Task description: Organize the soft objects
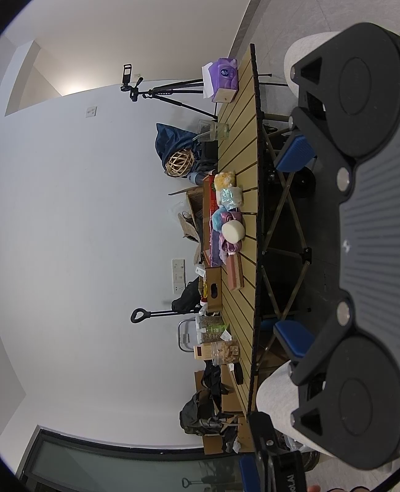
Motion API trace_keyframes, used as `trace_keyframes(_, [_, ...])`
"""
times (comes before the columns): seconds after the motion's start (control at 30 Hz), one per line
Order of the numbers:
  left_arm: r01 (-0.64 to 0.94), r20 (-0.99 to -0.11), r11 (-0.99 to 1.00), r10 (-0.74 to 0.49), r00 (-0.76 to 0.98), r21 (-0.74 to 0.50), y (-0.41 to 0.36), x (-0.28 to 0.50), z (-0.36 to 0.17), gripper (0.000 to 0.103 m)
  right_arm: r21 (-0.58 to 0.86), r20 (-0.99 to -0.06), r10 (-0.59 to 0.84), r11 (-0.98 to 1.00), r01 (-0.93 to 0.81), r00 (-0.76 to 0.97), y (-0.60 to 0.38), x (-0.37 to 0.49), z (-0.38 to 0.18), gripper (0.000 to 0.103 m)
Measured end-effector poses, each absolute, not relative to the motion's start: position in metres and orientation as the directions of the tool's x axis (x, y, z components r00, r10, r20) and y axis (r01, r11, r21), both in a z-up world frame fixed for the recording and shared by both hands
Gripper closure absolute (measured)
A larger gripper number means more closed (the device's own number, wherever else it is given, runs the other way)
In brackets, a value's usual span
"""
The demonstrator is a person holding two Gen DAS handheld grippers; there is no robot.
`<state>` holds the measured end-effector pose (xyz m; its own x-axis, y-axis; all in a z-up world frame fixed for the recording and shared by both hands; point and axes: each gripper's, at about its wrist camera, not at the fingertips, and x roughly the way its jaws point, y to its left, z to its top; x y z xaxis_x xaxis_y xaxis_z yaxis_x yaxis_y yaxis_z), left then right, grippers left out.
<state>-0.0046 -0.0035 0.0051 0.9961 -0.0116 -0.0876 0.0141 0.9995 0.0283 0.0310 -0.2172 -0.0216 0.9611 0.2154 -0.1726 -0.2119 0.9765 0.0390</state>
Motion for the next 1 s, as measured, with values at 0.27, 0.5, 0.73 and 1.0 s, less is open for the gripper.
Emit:
trace_keyframes(0.27, [0.016, -0.084, 0.999, -0.013, 0.996, 0.03, -0.004, -0.005, 0.005, 0.0, 0.037, -0.168, 0.211, 0.978, -0.208, 0.963, -0.218, 0.032, -0.021, 0.0])
trace_keyframes(0.5, [0.024, -0.082, 0.999, -0.021, 0.996, 0.031, -0.005, -0.002, 0.004, 0.0, 0.031, -0.159, 0.204, 0.979, -0.202, 0.966, -0.218, 0.035, -0.018, 0.0])
trace_keyframes(0.73, [0.028, -0.079, 0.999, -0.025, 0.997, 0.031, -0.006, 0.015, 0.006, 0.0, 0.019, -0.135, 0.192, 0.981, -0.191, 0.972, -0.219, 0.044, -0.013, 0.0])
trace_keyframes(1.0, [0.041, -0.113, 0.999, -0.038, 0.993, 0.024, -0.005, 0.055, 0.009, 0.0, 0.035, -0.119, 0.181, 0.983, -0.178, 0.976, -0.224, 0.076, -0.009, 0.0])
